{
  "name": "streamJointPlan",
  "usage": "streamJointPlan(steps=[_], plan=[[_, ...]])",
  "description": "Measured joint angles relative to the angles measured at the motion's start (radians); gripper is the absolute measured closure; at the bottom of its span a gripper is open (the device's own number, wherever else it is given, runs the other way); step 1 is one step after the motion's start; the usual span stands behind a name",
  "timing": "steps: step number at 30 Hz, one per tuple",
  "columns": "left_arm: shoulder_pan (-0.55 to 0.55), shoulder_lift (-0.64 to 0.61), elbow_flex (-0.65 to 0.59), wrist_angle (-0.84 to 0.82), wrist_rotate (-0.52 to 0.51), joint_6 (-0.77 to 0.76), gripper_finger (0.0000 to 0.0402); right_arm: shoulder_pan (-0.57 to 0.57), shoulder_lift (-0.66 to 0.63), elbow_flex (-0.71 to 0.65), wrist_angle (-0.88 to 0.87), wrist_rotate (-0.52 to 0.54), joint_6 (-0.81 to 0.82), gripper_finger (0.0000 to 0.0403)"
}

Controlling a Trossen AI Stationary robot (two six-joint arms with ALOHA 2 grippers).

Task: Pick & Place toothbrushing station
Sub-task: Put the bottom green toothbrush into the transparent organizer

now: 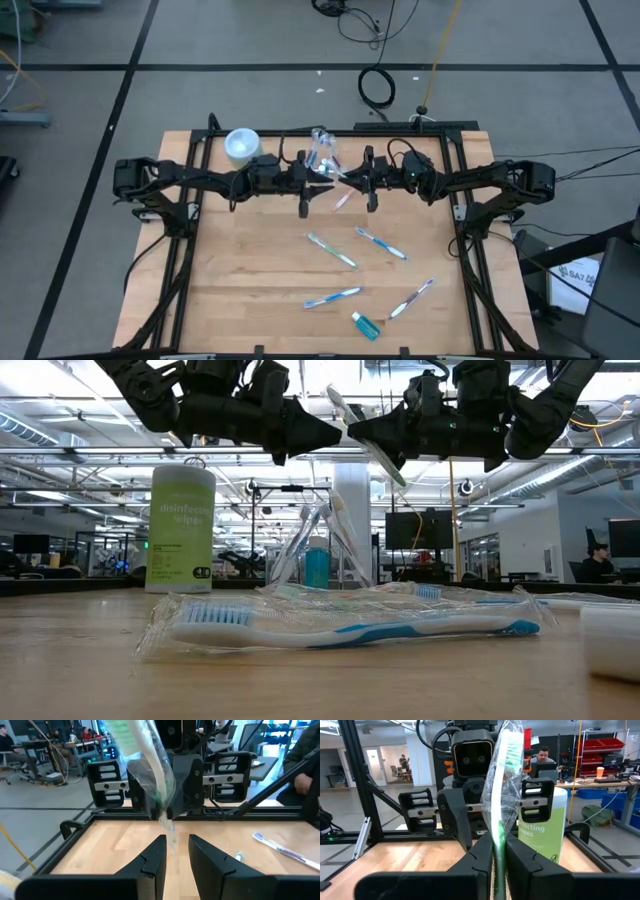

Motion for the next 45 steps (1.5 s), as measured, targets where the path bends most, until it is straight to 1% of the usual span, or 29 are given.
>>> streamJointPlan(steps=[3, 6, 10, 14, 18, 20, 22, 24, 27, 31, 37, 39, 42, 45], plan=[[0.007, 0.000, 0.000, -0.022, 0.000, -0.003, 0.0313, 0.000, -0.002, 0.000, 0.000, -0.001, 0.004, 0.0379], [0.014, 0.000, 0.000, -0.037, 0.000, -0.004, 0.0313, -0.002, -0.034, 0.000, -0.024, -0.001, 0.003, 0.0379], [0.023, 0.000, 0.000, -0.028, 0.001, 0.003, 0.0313, -0.007, -0.122, 0.000, -0.152, -0.001, -0.004, 0.0379], [0.028, 0.000, 0.000, 0.004, 0.002, 0.004, 0.0313, -0.007, -0.208, 0.000, -0.296, 0.000, -0.062, 0.0379], [0.033, 0.000, 0.000, 0.046, 0.003, 0.009, 0.0313, -0.006, -0.225, 0.000, -0.345, 0.000, -0.090, 0.0379], [0.033, 0.000, 0.000, 0.110, 0.011, 0.004, 0.0313, -0.005, -0.199, 0.000, -0.321, 0.000, -0.088, 0.0380], [0.034, 0.000, 0.001, 0.158, 0.055, -0.005, 0.0313, 0.005, -0.153, 0.000, -0.279, 0.004, -0.088, 0.0380], [0.035, 0.000, 0.001, 0.168, 0.097, -0.014, 0.0313, 0.015, -0.113, -0.001, -0.207, 0.001, -0.075, 0.0380], [0.036, 0.000, 0.001, 0.169, 0.105, -0.057, 0.0313, 0.034, -0.055, 0.001, -0.041, 0.001, -0.043, 0.0380], [0.036, 0.000, 0.001, 0.182, 0.121, -0.105, 0.0313, 0.049, 0.010, 0.001, 0.058, 0.004, -0.038, 0.0380], [0.036, 0.000, 0.001, 0.194, 0.138, -0.111, 0.0313, 0.067, 0.086, 0.072, 0.070, 0.009, -0.039, 0.0380], [0.036, -0.001, 0.001, 0.196, 0.160, -0.117, 0.0313, 0.072, 0.105, 0.092, 0.069, 0.008, -0.043, 0.0380], [0.036, -0.001, 0.001, 0.191, 0.168, -0.132, 0.0313, 0.072, 0.109, 0.095, 0.066, 0.006, -0.062, 0.0380], [0.036, -0.001, 0.001, 0.195, 0.165, -0.113, 0.0314, 0.071, 0.102, 0.095, 0.065, 0.006, -0.050, 0.0380]])
